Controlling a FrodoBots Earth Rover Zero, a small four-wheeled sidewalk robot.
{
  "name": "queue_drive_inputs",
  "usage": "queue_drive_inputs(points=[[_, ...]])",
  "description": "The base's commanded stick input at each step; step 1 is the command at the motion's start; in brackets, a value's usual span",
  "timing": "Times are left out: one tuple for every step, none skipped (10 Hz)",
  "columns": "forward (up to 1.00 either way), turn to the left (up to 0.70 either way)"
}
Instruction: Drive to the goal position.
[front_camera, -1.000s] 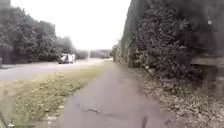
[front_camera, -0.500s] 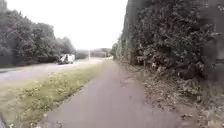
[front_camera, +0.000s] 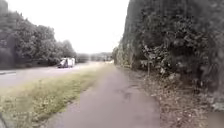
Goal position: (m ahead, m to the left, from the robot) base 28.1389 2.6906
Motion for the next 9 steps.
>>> queue_drive_inputs(points=[[1.0, 0.0], [1.0, 0.0], [1.0, 0.0], [1.0, 0.0], [1.0, 0.0], [1.0, 0.0], [1.0, 0.0], [1.0, 0.0], [1.0, 0.0]])
